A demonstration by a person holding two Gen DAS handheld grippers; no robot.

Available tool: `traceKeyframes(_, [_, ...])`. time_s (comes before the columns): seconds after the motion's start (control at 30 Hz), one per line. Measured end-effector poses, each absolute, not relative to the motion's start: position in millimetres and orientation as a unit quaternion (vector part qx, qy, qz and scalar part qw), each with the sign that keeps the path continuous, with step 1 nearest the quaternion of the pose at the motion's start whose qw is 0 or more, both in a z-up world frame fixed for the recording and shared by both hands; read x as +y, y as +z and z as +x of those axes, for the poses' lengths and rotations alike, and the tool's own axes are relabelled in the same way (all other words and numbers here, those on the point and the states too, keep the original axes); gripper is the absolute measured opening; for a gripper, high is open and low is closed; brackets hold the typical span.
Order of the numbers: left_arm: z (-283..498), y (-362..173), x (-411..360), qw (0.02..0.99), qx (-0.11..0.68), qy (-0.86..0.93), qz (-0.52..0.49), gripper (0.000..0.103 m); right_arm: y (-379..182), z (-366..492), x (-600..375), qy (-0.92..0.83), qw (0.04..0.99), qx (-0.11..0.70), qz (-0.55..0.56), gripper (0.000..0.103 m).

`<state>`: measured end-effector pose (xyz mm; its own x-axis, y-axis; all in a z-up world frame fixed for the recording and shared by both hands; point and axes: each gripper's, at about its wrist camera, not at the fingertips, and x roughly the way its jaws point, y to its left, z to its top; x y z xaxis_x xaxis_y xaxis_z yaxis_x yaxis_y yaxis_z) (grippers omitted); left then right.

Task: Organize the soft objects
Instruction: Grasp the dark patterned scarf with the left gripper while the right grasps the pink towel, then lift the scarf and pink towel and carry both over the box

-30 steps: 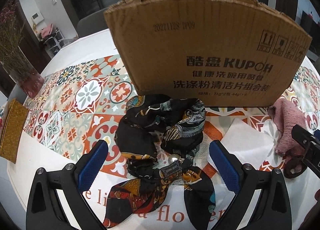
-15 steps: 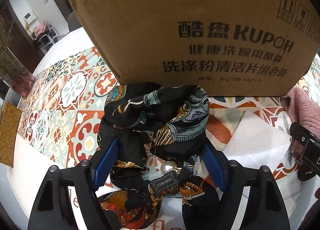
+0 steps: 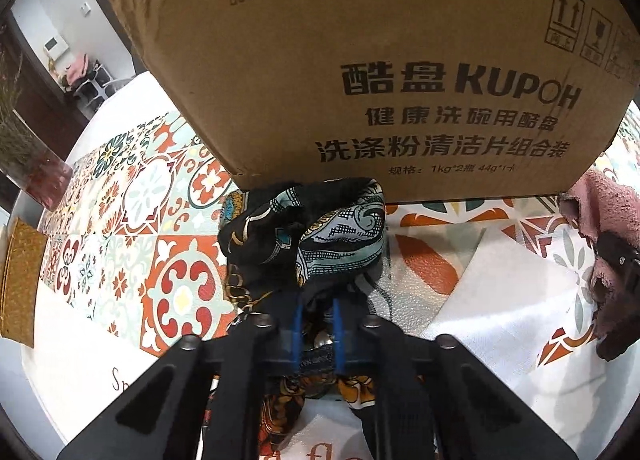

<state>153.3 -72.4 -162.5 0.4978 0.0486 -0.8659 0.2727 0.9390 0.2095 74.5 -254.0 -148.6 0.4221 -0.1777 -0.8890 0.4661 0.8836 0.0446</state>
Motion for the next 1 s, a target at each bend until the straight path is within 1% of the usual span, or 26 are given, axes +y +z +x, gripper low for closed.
traceKeyframes(0.27, [140,-141,-72,0.858,0.486,-0.071,0.151,0.007,-131,68,-248,-0.190,0.841,0.487,0.144,0.014])
traceKeyframes(1.0, [97,-57,-47,0.895,0.424,-0.077,0.115,0.007,-48,37,-221,-0.169,0.885,0.414,0.128,0.013])
